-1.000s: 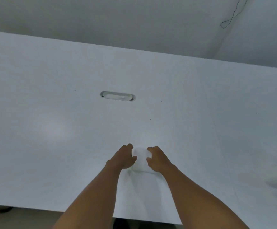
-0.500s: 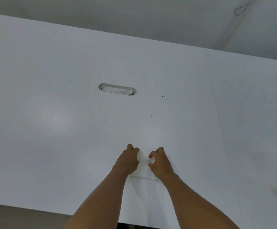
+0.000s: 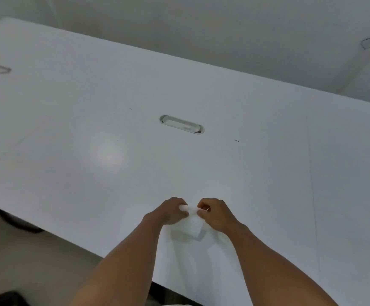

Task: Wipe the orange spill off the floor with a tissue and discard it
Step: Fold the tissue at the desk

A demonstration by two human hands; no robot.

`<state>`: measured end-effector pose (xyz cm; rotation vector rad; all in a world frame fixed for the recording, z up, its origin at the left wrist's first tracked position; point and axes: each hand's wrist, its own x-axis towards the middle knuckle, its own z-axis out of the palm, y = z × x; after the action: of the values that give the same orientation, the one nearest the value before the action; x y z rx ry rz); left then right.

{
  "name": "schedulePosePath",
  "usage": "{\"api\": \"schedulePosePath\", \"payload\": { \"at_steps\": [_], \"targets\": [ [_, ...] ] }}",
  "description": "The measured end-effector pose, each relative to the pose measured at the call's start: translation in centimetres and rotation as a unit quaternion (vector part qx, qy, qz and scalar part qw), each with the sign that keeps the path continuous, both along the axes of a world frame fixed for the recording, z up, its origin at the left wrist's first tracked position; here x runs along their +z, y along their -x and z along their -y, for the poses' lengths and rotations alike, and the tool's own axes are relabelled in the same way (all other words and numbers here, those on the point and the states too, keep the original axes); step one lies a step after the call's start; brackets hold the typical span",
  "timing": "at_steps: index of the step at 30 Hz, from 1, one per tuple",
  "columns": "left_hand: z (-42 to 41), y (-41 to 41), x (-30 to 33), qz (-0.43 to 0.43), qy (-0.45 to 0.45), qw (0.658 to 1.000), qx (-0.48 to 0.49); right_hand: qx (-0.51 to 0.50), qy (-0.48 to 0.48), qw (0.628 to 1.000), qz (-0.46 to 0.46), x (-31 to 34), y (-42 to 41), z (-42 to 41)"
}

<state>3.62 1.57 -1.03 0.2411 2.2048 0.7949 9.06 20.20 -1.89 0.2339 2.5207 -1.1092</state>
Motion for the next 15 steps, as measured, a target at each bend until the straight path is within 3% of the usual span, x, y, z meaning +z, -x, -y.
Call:
{"api": "schedulePosePath", "payload": {
  "at_steps": [7,10,15],
  "targets": [
    [5.7,-4.5,2.5,0.018,-0.049,0.976,0.213,0.096,0.082,0.992,-0.004,1.5,1.5,4.8],
    [8.9,-7.5,3.4,0.023,-0.063,0.943,0.326,0.144,0.123,0.982,0.018,1.9,1.0,8.9],
    [13.3,-13.2,4.5,0.042,-0.122,0.86,0.494,0.179,0.185,0.963,0.077,2.3,-1.8,16.1]
  ]
}}
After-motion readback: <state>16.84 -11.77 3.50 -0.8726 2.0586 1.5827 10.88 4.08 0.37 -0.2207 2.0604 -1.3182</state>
